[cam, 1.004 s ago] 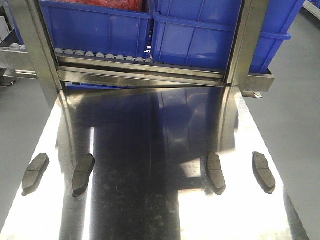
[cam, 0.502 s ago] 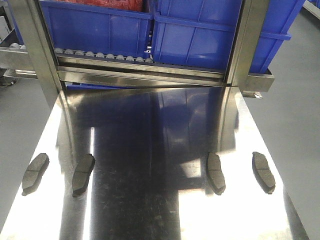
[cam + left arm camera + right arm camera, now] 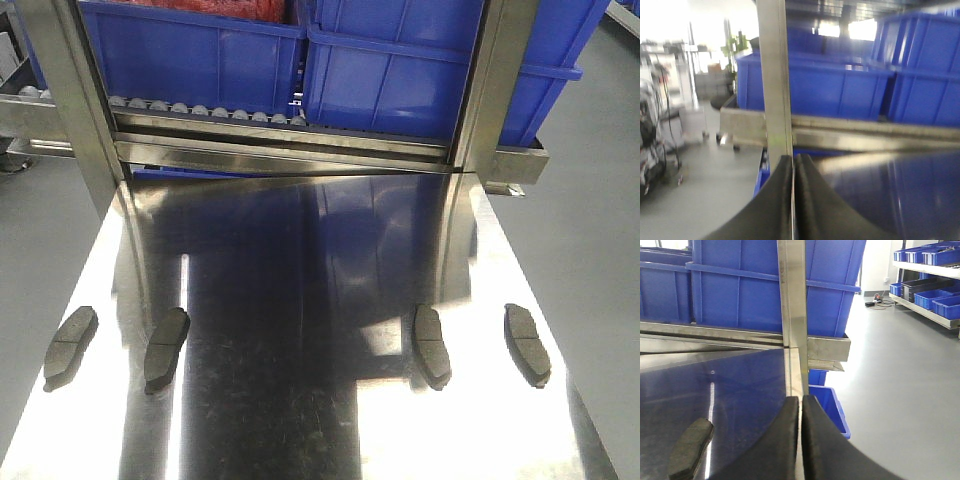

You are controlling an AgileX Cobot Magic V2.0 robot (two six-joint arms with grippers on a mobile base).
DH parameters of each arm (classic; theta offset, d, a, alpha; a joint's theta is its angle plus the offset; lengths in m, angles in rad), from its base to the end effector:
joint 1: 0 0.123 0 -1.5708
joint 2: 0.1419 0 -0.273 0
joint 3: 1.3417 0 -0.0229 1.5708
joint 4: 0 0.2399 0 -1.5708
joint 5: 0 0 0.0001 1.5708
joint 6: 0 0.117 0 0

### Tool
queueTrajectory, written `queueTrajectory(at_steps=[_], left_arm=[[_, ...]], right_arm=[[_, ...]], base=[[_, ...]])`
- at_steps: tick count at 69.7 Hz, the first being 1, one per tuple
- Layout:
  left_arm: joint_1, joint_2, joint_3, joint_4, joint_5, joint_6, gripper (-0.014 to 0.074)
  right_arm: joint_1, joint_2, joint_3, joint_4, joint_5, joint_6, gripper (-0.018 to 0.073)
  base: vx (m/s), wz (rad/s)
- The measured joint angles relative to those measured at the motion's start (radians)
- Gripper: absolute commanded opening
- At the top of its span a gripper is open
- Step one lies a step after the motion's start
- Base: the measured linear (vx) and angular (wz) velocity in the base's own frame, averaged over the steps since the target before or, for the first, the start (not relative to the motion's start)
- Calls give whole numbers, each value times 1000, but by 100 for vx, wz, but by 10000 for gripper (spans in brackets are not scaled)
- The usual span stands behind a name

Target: Move and align brake pads A on conveyor

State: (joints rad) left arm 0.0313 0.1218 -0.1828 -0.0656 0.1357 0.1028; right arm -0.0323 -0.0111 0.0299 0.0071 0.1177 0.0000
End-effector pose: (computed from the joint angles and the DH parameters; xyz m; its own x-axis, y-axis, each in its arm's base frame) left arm 0.0873 0.0017 0.2536 0.0119 0.0382 -0.9992 -0.0229 0.9990 0.0379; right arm 0.0839 -0.0026 0.1920 -0.0490 0.0086 -0.9988 0.0318 0.9995 0.0071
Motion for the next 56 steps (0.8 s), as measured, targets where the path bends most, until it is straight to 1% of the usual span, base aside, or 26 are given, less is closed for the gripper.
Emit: queueTrajectory(at_steps=[9,12,17,22,27,34,40,43,50,54,56], left_arm=[[0,222,-180,0,181,16,-6],[0,287,-229,0,217,18,-6],[0,387,-283,0,248,18,-6],[0,461,-308,0,249,20,3],[0,508,-314,0,249,20,37],[0,534,-314,0,249,21,160],[0,537,-314,0,249,21,344],[0,537,-314,0,249,21,468],[0,537,-314,0,249,21,661],[0,537,-314,0,249,21,729],[0,537,-314,0,249,21,734]], right_arm=[[0,0,0,0,0,0,-6],[0,0,0,0,0,0,-6],[0,0,0,0,0,0,-6],[0,0,0,0,0,0,-6],[0,0,0,0,0,0,-6],[0,0,0,0,0,0,-6],[0,0,0,0,0,0,-6],[0,0,0,0,0,0,-6],[0,0,0,0,0,0,-6],[0,0,0,0,0,0,-6],[0,0,0,0,0,0,-6]], base=[[0,0],[0,0],[0,0],[0,0],[0,0],[0,0],[0,0],[0,0],[0,0],[0,0],[0,0]])
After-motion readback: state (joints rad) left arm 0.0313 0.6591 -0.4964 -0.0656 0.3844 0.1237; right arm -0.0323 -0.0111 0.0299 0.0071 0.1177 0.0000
